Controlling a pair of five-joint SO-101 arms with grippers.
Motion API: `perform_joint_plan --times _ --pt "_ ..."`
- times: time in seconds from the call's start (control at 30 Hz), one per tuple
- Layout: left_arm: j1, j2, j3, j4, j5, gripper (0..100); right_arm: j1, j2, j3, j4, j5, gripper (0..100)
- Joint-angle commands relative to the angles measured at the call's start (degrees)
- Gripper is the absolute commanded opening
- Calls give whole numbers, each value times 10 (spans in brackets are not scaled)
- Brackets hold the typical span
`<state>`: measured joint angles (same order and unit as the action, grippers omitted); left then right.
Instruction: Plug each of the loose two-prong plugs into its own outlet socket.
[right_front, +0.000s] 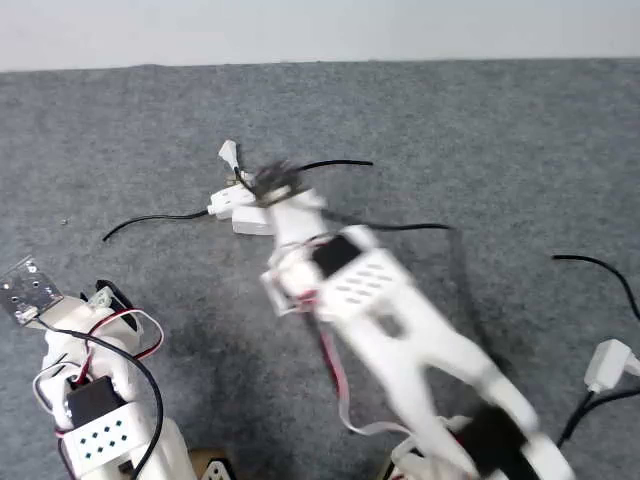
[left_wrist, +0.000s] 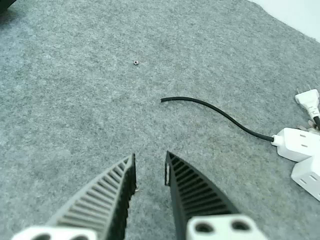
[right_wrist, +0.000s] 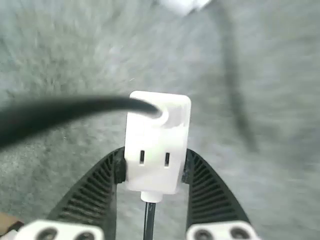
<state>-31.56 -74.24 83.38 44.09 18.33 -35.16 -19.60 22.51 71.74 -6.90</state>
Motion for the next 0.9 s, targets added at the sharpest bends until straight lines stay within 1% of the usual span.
perform_joint_plan --times 0.0,0.1,0.23,0.37,0.43,0.5,0.57,0.67,0.73,0.8,0.87 --pt "1 -4 -30 -15 4 98 110 -187 18 62 69 8" --pt "19 -4 -30 -1 4 98 216 -288 61 108 121 8" --pt "25 -3 -30 6 4 98 405 -381 123 119 194 8" --pt "50 28 -35 15 3 98 573 -385 169 114 268 9" --pt "58 75 -52 11 1 98 644 -367 193 83 289 9" --pt "59 135 -76 2 -6 98 703 -341 220 24 300 9" --pt "59 203 -96 -22 -4 98 750 -307 239 -39 301 9" --pt "62 300 -127 -55 -4 96 799 -246 246 -117 301 12" --pt "63 356 -153 -58 -4 96 816 -204 245 -158 301 12" --pt "73 406 -178 -56 -4 96 819 -166 245 -190 301 18" --pt "86 447 -195 -55 -5 98 815 -130 245 -210 301 64"
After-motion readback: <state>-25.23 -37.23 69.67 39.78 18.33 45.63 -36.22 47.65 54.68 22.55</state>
